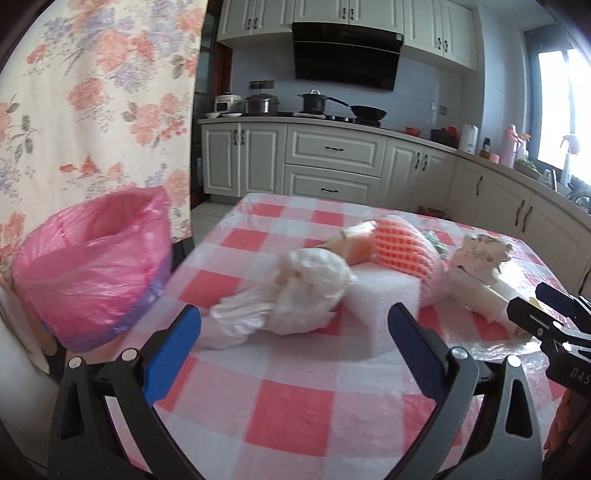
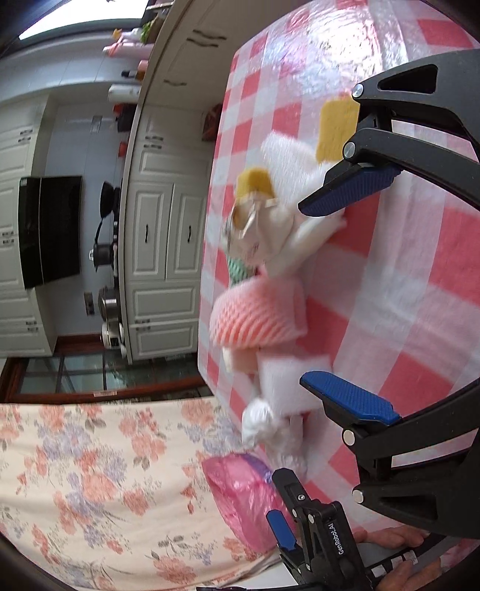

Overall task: Collect trash
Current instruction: 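Return to the table and grasp the yellow sponge with the right gripper while the left grasps a foam block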

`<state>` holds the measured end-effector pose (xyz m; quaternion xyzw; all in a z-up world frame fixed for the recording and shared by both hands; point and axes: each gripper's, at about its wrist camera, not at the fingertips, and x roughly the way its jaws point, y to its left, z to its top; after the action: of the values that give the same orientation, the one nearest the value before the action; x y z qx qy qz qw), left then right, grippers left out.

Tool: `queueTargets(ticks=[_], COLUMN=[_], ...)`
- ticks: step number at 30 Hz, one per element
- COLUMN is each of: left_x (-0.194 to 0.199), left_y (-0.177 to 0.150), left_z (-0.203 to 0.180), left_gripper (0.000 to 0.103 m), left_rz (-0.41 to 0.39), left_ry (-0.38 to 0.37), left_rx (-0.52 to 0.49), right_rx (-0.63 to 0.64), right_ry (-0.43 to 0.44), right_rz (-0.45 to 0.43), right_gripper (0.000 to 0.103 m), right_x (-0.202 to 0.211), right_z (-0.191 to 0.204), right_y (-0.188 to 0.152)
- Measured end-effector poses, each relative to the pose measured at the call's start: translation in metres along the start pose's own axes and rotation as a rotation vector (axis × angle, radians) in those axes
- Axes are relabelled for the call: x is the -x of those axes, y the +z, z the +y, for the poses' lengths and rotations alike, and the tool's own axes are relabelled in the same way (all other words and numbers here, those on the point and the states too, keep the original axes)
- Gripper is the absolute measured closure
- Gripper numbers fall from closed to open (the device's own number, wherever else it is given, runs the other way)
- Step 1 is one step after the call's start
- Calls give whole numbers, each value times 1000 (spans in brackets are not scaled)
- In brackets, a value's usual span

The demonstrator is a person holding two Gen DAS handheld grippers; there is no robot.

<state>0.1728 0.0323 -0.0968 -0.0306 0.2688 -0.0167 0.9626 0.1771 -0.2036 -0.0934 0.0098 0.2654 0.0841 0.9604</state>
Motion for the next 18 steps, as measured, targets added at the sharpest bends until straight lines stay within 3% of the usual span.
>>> queueTargets(ticks=[11,18], left_x=[-31,-43], left_y=[2,5], left_z=[-50,-70], left_gripper=[5,5], left_rz=[55,78], left_ry=[-50,-65], left_rx=[-16,-39], right_rx=[-96,-115], right_ry=[-190,-227], right_rz=[62,150], right_gripper=[22,22], right_x=[-4,-10], right_z=[-77,-106], right_y=[-10,-19])
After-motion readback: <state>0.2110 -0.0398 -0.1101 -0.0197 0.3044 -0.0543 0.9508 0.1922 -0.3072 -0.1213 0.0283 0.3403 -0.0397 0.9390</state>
